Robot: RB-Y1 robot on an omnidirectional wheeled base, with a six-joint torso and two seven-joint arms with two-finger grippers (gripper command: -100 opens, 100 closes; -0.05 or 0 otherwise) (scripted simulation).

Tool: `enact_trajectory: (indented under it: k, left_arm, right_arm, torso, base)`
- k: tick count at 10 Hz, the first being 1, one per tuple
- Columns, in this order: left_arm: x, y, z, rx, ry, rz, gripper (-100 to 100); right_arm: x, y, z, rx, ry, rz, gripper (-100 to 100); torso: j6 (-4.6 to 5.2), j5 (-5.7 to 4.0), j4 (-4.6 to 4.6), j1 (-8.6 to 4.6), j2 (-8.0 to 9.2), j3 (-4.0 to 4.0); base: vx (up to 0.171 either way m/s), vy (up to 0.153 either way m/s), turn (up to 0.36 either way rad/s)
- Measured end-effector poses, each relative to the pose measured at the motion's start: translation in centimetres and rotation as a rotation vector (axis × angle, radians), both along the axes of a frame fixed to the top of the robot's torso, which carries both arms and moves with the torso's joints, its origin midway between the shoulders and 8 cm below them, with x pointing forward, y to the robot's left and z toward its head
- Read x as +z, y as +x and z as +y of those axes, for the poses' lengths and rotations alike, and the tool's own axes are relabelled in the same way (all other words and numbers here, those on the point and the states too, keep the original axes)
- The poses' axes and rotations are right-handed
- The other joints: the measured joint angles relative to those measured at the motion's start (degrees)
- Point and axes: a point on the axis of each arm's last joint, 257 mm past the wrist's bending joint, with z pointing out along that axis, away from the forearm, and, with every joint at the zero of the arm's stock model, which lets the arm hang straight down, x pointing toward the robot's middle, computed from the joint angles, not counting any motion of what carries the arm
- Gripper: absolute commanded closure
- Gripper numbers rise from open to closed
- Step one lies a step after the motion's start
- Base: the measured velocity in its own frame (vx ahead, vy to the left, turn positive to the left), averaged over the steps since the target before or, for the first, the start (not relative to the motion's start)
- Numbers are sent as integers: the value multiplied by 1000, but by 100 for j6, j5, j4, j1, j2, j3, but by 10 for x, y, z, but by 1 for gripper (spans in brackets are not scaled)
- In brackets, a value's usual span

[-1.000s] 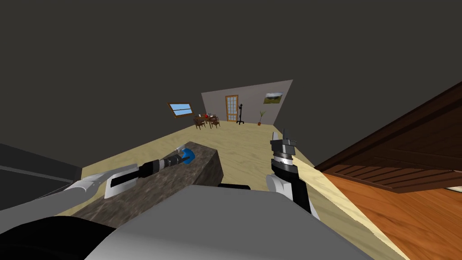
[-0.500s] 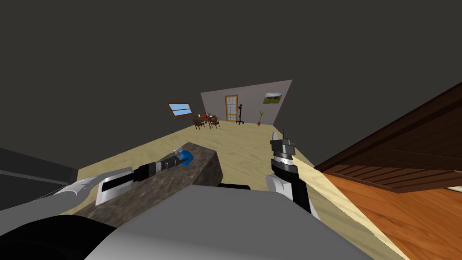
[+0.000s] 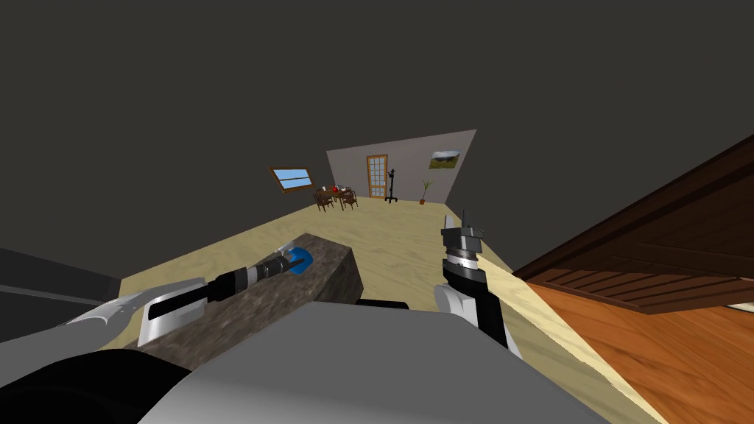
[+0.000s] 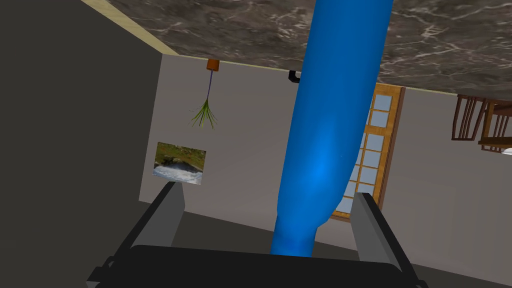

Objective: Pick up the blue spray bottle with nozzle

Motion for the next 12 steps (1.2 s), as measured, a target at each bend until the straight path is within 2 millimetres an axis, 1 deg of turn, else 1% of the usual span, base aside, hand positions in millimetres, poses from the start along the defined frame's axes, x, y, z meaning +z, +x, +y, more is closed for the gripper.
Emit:
enact_trajectory:
  k: [1, 2, 4, 5, 6, 8, 9, 10, 12]
  left_arm:
    - [-3, -12, 4, -2, 4, 17, -100]
    - [-2, -16, 4, -4, 5, 13, -100]
    - [1, -12, 8, 20, 3, -10, -100]
    - [0, -22, 10, 19, 10, 6, -100]
    - [1, -27, 15, 20, 19, 0, -100]
    - [6, -23, 19, 46, 16, -24, -100]
    - [5, -34, 23, 49, 26, -8, -100]
    - [7, -37, 27, 54, 36, -17, -100]
    - [10, -34, 34, 83, 39, -39, -100]
  right_arm:
    - [0, 0, 0, 0, 0, 0, 0]
    - [0, 0, 0, 0, 0, 0, 0]
    - [0, 0, 0, 0, 0, 0, 0]
    - [0, 0, 0, 0, 0, 0, 0]
    - [0, 0, 0, 0, 0, 0, 0]
    - [0, 0, 0, 0, 0, 0, 0]
    - [0, 0, 0, 0, 0, 0, 0]
    - [0, 0, 0, 0, 0, 0, 0]
    - [0, 0, 0, 0, 0, 0, 0]
  torso:
    - [0, 0, -1, -2, -7, -3]
    - [1, 0, -3, -3, -13, -7]
    - [0, 0, 0, 0, 1, 0]
    - [0, -1, -1, -4, -6, -3]
    - [0, -1, -2, -3, -9, -5]
    - [1, 0, 0, 0, -1, -1]
    - [2, -1, -2, -1, -11, -6]
    - [2, -1, -3, -2, -15, -9]
    - [2, -2, 1, -1, 0, 0]
  base:
    - [57, -15, -17]
    - [29, -11, 5]
    - [21, -11, -22]
    - [47, -14, -18]
    - [29, -8, 4]
    - [32, -7, -24]
    - [58, -12, -18]
    - [24, -13, 7]
    - [24, -12, -19]
